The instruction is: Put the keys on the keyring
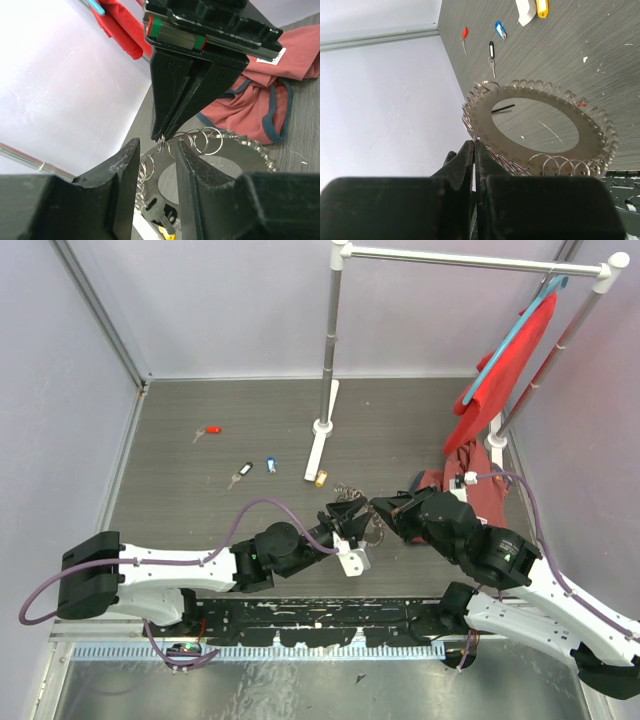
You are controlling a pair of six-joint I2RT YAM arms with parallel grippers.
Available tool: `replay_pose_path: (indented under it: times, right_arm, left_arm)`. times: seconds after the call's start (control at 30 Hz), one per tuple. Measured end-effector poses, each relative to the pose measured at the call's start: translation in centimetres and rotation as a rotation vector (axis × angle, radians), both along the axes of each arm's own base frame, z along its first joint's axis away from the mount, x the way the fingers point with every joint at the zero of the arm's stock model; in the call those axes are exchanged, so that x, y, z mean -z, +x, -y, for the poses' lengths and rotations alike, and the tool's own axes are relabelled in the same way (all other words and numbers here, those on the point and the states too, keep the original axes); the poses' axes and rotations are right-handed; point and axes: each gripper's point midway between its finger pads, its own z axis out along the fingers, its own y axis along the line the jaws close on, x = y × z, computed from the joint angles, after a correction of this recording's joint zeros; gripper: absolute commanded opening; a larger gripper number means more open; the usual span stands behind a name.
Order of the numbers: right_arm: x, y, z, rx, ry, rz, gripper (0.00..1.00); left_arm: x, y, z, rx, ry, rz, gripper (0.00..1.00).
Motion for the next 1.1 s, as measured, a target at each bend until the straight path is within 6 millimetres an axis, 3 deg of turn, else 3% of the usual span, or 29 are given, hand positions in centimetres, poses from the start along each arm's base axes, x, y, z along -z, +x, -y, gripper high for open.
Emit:
replay_pose_path:
  times: [0.17, 0.33, 0.67, 0.9, 1.1]
  right_arm:
    - [-0.1, -0.1, -0.2, -0.014, 0.002, 0.002, 0.01]
    - [-0.1, -0.2, -0.3, -0.019, 0.002, 0.002, 0.01]
    - [-0.5, -0.1, -0.3, -0.019, 0.016, 0.014, 0.01]
    - [-0.7, 0.1, 0.0, -0.003, 0.021, 0.024, 0.01]
    - [-1.0, 0.1, 0.3, 0.004, 0.028, 0.033, 0.03]
  left_arm:
    - [0.5, 0.3, 0.2, -0.015, 0.013, 0.011, 0.38]
    - [0.7, 0.7, 0.3, -0.038, 0.023, 0.023, 0.24]
    - [0.6, 1.4, 0.1, -0.086, 0.005, 0.029, 0.21]
    - [0.6, 1.6, 0.5, -0.102, -0.002, 0.028, 0.00]
    - [0.4, 1.6, 0.7, -0.106, -0.012, 0.029, 0.00]
